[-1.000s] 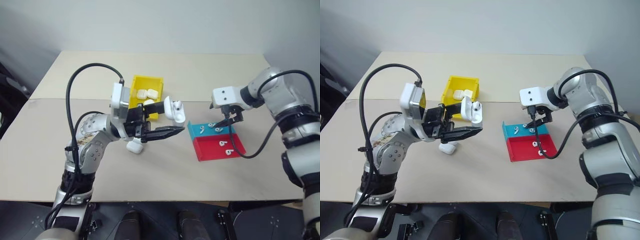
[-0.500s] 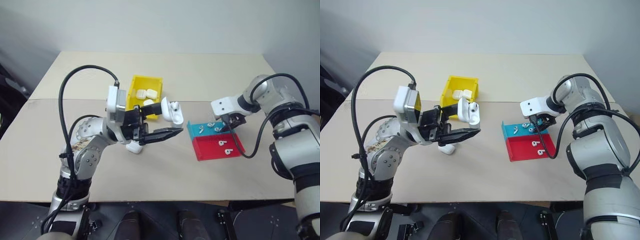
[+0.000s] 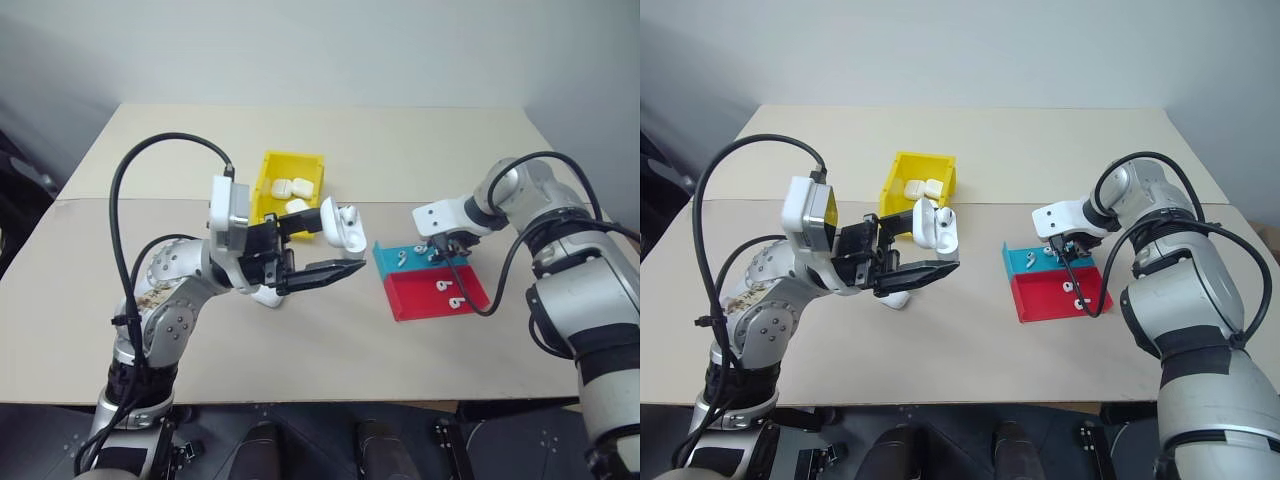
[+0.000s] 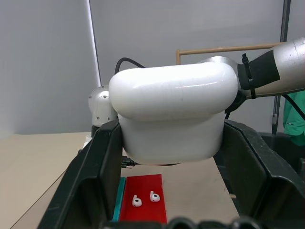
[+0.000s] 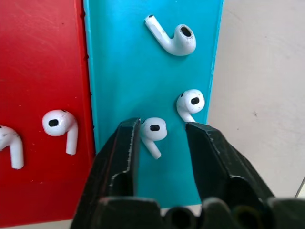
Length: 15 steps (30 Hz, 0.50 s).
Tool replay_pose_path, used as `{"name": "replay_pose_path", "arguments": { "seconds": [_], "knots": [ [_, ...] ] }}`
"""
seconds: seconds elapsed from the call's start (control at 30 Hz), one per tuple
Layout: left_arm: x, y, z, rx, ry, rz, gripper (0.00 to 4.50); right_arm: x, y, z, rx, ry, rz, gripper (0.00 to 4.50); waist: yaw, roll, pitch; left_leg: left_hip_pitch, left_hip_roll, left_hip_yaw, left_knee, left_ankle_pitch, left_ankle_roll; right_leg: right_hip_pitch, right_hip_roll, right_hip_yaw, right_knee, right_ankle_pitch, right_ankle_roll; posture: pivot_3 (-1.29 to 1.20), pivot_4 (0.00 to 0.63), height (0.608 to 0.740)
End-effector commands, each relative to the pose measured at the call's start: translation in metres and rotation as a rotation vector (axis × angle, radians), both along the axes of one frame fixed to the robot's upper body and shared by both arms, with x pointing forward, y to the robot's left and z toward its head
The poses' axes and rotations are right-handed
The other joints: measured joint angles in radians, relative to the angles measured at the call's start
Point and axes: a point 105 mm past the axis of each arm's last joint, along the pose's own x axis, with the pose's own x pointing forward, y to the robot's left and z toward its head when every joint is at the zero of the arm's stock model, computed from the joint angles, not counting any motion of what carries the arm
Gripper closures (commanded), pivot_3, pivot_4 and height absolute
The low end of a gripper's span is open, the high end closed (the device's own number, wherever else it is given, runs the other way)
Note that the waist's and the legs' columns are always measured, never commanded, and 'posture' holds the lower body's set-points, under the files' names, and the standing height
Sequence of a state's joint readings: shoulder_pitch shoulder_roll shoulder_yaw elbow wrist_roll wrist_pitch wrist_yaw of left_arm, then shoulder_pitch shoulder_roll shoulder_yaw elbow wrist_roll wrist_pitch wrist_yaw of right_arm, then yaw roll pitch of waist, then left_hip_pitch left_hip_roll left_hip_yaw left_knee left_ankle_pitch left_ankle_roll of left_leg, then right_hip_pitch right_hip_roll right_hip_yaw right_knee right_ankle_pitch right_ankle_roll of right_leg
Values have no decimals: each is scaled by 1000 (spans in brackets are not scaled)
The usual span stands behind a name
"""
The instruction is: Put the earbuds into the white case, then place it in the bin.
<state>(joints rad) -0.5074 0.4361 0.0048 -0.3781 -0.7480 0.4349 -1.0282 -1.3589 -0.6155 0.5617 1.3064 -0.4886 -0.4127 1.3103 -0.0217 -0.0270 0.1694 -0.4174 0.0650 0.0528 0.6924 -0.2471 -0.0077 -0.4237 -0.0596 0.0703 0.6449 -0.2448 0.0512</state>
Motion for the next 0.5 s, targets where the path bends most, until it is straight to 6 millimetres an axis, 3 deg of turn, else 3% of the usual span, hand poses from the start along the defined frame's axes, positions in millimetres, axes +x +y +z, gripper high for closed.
{"name": "replay_pose_path", "arguments": {
  "seconds": [0.03,0.5],
  "knots": [
    [-5,2,8,-18,-38,-5,1711,2,-1,7,14,-20,-11,2641,0,0,0,0,0,0,0,0,0,0,0,0,0,0,0,0,150,740],
    [-6,2,9,-18,-44,3,1711,2,-7,-4,-6,-17,-39,2641,-4,0,0,0,0,0,0,0,0,0,0,0,0,0,0,0,150,740]
  ]
}}
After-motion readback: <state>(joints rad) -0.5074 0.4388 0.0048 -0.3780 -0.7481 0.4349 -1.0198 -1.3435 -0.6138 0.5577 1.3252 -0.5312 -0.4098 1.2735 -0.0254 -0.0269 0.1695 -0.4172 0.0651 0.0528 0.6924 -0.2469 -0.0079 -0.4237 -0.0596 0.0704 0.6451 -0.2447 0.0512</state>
